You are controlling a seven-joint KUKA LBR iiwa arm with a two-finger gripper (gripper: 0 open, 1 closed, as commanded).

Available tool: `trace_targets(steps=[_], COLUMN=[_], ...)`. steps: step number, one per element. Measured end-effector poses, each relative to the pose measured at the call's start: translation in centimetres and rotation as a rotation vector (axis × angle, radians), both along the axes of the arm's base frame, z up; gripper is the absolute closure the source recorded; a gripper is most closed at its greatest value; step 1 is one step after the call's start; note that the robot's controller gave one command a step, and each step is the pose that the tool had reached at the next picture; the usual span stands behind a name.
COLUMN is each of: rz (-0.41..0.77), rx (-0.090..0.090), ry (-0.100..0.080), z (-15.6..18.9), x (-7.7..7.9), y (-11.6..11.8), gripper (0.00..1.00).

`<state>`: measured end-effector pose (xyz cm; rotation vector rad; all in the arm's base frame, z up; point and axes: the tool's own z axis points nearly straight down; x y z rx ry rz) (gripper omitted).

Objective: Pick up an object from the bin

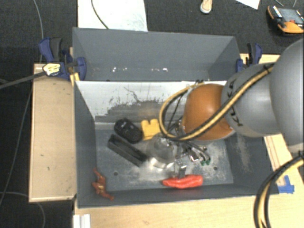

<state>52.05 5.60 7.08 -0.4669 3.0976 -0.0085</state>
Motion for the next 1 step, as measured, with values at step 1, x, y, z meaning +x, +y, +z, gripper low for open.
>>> trace_targets(steps=[1], rz=[-0.078], rx=[0.004], ry=[0.017], z=[0.44], x=[-1.10], y=[0.10], gripper=[1.00])
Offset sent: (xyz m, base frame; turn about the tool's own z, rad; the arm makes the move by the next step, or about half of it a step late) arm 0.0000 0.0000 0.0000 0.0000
